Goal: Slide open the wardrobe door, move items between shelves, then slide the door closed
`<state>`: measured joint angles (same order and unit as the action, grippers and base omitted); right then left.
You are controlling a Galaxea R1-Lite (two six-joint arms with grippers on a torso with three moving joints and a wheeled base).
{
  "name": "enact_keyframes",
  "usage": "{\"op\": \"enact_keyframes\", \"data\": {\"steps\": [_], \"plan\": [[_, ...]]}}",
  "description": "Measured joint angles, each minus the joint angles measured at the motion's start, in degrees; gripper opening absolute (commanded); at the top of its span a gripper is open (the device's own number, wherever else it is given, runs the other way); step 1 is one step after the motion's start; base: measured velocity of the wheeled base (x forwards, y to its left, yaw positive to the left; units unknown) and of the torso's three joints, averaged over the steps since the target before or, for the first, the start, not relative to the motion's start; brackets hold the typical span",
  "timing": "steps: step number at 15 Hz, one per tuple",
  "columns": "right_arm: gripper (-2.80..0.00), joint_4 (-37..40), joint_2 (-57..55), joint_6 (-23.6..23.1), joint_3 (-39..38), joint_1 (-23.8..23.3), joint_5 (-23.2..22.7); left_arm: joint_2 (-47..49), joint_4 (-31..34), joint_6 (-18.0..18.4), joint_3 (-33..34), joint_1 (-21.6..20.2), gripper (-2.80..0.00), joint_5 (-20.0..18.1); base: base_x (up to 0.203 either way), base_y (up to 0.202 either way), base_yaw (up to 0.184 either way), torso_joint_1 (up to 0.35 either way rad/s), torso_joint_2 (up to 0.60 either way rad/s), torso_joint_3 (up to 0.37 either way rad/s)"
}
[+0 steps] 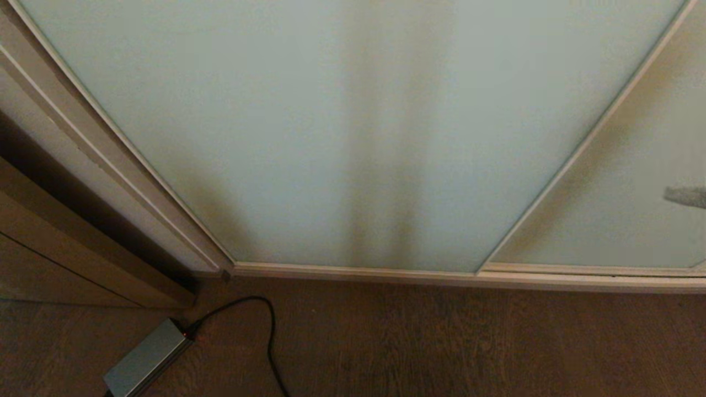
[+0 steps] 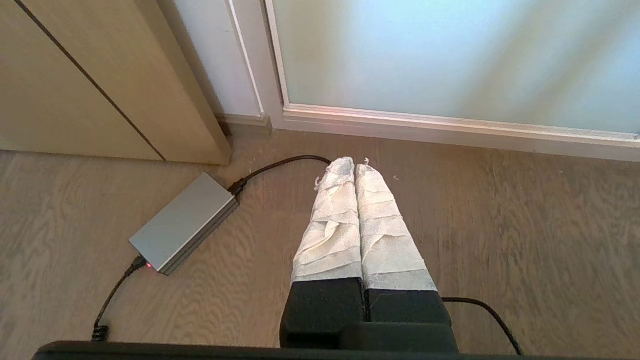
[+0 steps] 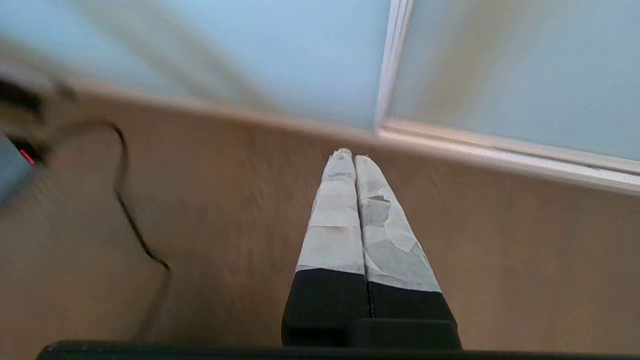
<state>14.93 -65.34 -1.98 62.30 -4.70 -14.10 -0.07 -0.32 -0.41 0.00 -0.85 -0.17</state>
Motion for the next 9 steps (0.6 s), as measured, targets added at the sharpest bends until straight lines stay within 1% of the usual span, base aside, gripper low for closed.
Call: {"op": "enact_keyframes", "data": {"steps": [2,5,7,9], "plan": [[-2.80,0.1,9.7,-2.1,-8.7,1.4,1.9,0.0,0.0,0.0,0.0,0.0,-2.80,0.0,0.000,0.000,0.000,0.000,0.00,0.000],[-2.80,0.2,26.0,-3.2,-21.8,2.4,4.6,0.0,0.0,0.0,0.0,0.0,-2.80,0.0,0.000,0.000,0.000,0.000,0.00,0.000],[-2.80,0.3,36.4,-3.3,-31.4,3.8,8.9,0.0,0.0,0.0,0.0,0.0,-2.80,0.0,0.000,0.000,0.000,0.000,0.00,0.000],[-2.80,0.3,44.4,-3.2,-40.1,5.3,13.1,0.0,0.0,0.0,0.0,0.0,-2.80,0.0,0.000,0.000,0.000,0.000,0.00,0.000]]}}
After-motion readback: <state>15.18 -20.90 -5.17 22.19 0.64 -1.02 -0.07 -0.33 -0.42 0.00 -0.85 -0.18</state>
